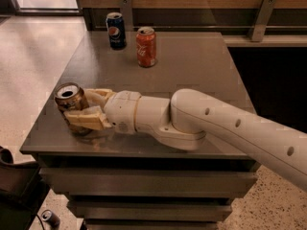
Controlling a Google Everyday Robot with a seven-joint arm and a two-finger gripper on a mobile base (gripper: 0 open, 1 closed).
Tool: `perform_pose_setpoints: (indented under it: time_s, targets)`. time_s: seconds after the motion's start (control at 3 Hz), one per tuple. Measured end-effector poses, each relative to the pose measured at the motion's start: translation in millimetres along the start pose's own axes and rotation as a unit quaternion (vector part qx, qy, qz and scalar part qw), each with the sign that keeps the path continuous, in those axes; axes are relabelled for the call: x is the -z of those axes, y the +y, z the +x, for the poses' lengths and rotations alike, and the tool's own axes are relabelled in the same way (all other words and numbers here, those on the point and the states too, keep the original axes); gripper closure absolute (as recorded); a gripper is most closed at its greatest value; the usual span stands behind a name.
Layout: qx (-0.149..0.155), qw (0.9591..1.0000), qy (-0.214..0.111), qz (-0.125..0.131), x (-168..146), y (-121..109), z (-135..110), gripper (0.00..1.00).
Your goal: Knock orange can over
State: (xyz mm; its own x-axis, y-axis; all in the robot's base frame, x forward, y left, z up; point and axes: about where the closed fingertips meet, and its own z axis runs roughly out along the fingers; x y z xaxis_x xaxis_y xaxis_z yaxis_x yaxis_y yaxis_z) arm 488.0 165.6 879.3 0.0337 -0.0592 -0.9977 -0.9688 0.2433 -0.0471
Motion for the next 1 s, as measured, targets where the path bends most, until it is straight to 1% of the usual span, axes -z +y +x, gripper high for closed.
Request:
perform_pose_setpoints:
  time_s: [0.33,0.67,1.0]
  targets:
    - [0.002,0.9999,0.016,0.002,6,-4,-2,1.00]
    - [0.012,0.9988,0.048,0.007,19,-14,-7,1.00]
    - [0.022,0.9970,0.073,0.010,29,-23,-10,1.00]
